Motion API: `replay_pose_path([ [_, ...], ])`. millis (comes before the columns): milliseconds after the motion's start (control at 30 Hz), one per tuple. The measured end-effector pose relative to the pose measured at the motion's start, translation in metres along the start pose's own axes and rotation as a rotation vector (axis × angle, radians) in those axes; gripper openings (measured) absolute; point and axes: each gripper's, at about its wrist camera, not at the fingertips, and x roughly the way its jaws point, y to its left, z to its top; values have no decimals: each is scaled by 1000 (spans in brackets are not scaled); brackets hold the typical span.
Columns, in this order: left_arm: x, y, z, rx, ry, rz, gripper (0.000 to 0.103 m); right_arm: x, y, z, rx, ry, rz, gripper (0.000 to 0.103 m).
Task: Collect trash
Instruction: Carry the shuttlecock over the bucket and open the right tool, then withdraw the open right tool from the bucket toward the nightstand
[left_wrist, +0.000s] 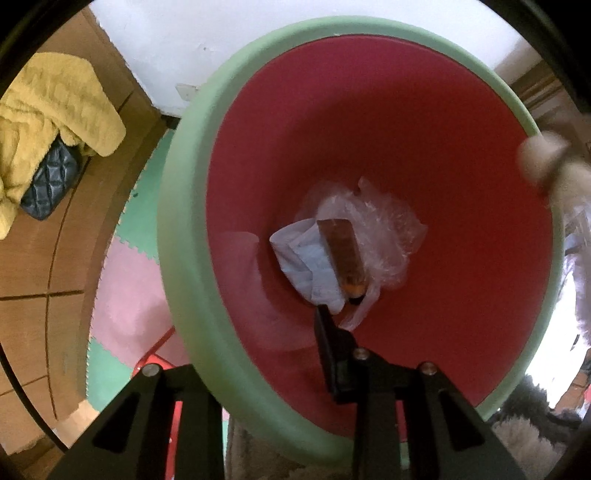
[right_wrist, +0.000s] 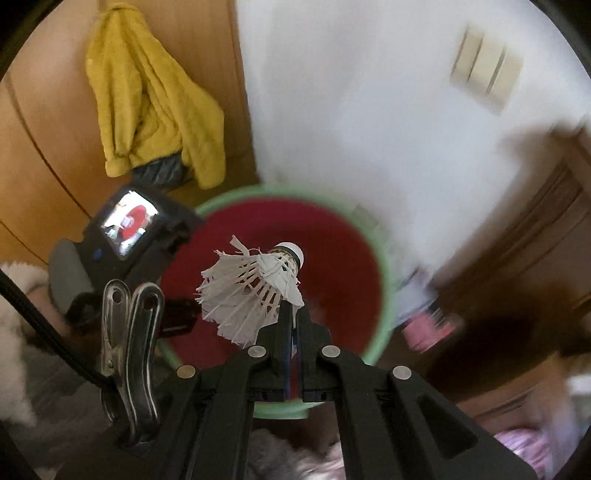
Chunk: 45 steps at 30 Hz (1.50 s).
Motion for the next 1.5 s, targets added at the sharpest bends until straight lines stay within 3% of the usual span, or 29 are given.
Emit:
replay_pose_path([
  [133, 0, -1, 0, 8, 3, -4, 29, 32, -1, 10, 66, 84, 6, 3],
  [433, 0, 8, -1, 5, 23, -61, 29, 62, 1, 24, 56, 115, -91, 3],
  [467, -1, 9, 0, 3, 25, -66, 29, 63, 2, 25, 56, 116, -89, 14],
  [500, -1, 9, 0, 2, 26, -71, 29, 62, 3, 25, 57, 115, -86, 35],
  [667, -7, 11, 0, 0, 14, -86, 29, 68, 6, 23, 46, 137, -56, 70],
  [833, -9, 12, -2, -6, 10, -87, 30, 66, 5, 21, 64, 126, -19, 71],
  [1167, -11, 12, -4, -29, 5, -77, 30, 57, -3, 18, 65, 91, -124, 71],
  [1500, -9, 11, -4, -44, 15, -67, 30, 64, -24, 5, 188, 106, -17, 72],
])
